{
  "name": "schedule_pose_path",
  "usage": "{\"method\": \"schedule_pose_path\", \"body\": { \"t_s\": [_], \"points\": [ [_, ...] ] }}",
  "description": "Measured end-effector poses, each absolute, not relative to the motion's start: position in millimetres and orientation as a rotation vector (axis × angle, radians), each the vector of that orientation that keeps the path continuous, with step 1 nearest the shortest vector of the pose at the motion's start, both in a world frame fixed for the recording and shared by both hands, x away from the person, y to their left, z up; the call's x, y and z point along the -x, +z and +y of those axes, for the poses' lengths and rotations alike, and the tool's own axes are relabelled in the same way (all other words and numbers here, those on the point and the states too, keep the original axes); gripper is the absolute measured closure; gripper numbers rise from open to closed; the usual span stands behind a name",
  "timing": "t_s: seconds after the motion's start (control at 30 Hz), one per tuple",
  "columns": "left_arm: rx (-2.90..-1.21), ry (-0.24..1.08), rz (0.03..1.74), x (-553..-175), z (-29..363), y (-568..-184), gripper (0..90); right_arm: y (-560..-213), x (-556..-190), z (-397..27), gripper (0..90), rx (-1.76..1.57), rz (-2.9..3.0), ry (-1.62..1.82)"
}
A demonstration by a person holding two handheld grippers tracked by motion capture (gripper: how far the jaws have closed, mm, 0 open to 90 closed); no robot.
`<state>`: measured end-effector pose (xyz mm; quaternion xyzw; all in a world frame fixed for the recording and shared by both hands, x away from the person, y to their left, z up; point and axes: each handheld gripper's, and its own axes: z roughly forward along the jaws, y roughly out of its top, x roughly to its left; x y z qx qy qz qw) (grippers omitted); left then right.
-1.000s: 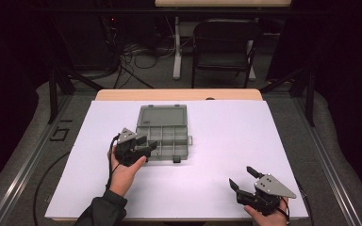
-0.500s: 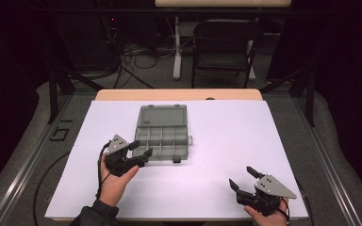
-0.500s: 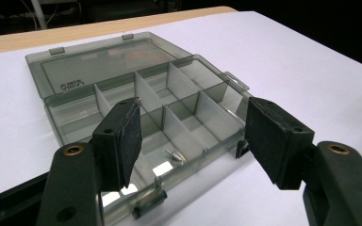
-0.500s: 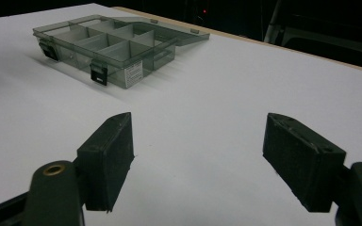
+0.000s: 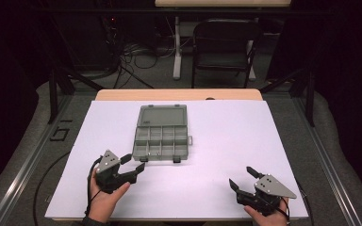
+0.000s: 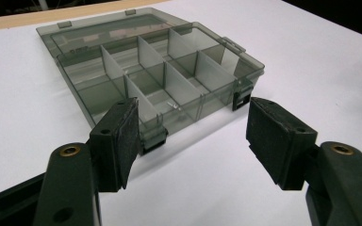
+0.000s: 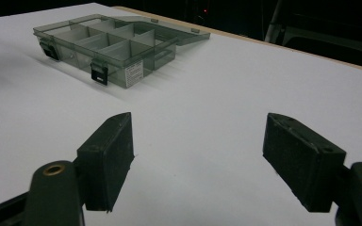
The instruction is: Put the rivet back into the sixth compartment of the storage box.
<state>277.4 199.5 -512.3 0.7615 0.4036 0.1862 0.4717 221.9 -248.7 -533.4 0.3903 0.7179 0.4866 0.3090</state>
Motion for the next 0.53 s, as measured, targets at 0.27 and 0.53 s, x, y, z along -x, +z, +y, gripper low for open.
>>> {"method": "schedule_pose_path", "body": {
  "t_s": [0.27, 0.53],
  "points": [
    [-1.885, 0.461, 0.991, -260, 210, -521, 34.5, -534, -222, -250, 24.8, -1.039, 1.899, 1.287],
    [-1.869, 0.464, 1.02, -256, 222, -524, 34.5, -535, -223, -249, 24.8, -1.05, 1.906, 1.286]
  ]
}}
